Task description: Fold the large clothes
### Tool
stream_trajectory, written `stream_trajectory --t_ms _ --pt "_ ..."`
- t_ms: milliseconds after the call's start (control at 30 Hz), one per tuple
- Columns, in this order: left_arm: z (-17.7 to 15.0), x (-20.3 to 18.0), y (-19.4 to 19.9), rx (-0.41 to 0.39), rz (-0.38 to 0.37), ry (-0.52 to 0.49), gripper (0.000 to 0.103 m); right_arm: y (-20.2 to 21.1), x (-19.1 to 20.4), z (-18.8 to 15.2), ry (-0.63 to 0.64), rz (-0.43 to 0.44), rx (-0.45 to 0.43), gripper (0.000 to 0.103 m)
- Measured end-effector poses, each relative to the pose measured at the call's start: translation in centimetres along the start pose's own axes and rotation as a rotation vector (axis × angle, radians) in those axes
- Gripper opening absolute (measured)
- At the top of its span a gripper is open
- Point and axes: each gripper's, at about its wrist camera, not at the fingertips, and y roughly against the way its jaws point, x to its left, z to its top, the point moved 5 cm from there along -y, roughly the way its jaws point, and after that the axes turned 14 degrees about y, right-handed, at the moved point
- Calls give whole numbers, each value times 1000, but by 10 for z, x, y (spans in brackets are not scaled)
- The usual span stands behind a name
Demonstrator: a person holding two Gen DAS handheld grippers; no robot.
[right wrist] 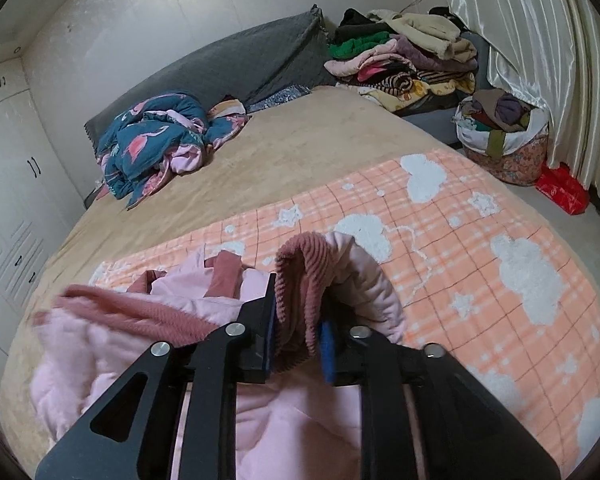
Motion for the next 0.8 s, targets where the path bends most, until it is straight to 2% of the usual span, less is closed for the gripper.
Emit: stream_trajectory --t_ms 33,100,133,167,233,300,400,467,567,667,733,800 --pt "-7 7 -11 36 12 -3 75 -1 0 0 -5 5 -5 30" --pt "-20 17 -26 86 33 -12 76 -1 -1 1 -18 23 -28 48" --pt "-25 23 -32 106 47 -14 81 3 -2 2 -23 28 -44 72" --pt "-31 28 -39 135 48 -11 84 8 -3 3 -27 25 -72 85" --pt "-41 37 -43 169 51 -3 84 15 -2 2 -14 51 -88 85" --pt "-48 44 -47 194 55 -2 88 21 -1 -3 19 41 -79 86" --pt "-59 50 -53 244 21 18 93 24 -3 -23 84 21 -36 88" --pt "-69 52 -60 298 0 9 94 24 -6 -42 128 -2 13 94" --pt "-78 56 -66 329 23 -42 94 22 -11 -70 175 -30 71 94" --pt "-84 59 -72 343 62 -72 94 18 -18 -93 179 -15 107 94" --pt "-89 61 -75 385 32 -43 94 19 -20 -101 173 -15 85 94" --pt "-91 63 -77 403 5 -31 88 21 -20 -107 175 -10 56 86"
